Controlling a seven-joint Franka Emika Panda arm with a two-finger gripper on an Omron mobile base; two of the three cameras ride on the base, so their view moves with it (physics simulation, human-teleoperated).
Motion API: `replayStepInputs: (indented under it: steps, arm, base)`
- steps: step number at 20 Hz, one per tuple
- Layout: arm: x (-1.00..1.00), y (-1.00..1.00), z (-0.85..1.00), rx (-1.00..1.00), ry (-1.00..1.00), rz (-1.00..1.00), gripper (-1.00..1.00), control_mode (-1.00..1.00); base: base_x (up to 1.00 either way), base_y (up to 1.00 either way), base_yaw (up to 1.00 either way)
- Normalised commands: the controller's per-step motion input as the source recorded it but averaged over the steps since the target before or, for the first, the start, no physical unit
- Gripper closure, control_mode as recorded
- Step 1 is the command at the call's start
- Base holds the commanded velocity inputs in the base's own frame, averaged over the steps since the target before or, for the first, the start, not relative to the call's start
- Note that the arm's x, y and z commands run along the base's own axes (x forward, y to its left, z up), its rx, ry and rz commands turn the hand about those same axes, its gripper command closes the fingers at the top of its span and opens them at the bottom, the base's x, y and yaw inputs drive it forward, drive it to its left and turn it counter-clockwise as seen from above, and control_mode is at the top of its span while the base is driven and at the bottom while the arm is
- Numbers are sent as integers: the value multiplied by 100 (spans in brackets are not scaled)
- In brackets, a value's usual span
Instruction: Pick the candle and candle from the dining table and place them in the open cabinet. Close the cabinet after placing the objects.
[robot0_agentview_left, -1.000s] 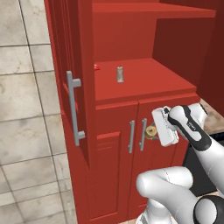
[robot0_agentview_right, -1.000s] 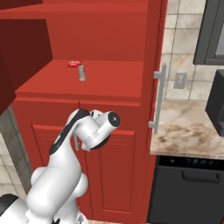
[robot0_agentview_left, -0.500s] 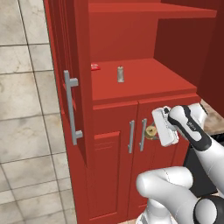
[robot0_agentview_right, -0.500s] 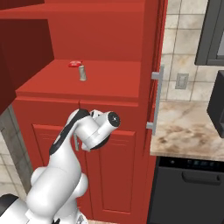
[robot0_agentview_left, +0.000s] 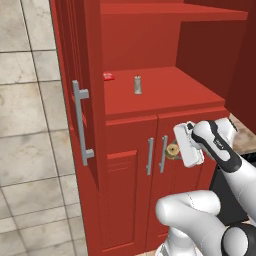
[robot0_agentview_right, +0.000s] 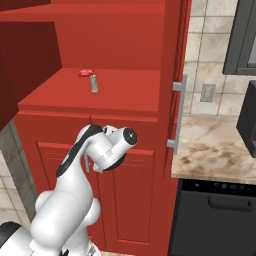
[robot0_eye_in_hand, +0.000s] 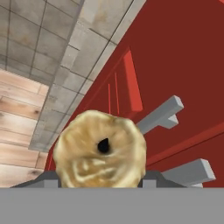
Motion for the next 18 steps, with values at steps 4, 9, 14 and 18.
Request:
replayStepInputs:
  steps: [4,9,14,18]
  arm:
    - [0,0,0,0,0,0,100,100]
    - [-7,5,1,0,-7,-4,100,-100]
    - [13,38,12,-2,-2,-23,100,-100]
    - [8,26,22,-2,0,-28,100,-100]
  base:
    - [0,0,0]
    - [0,0,0]
    - [0,0,0]
    - [0,0,0]
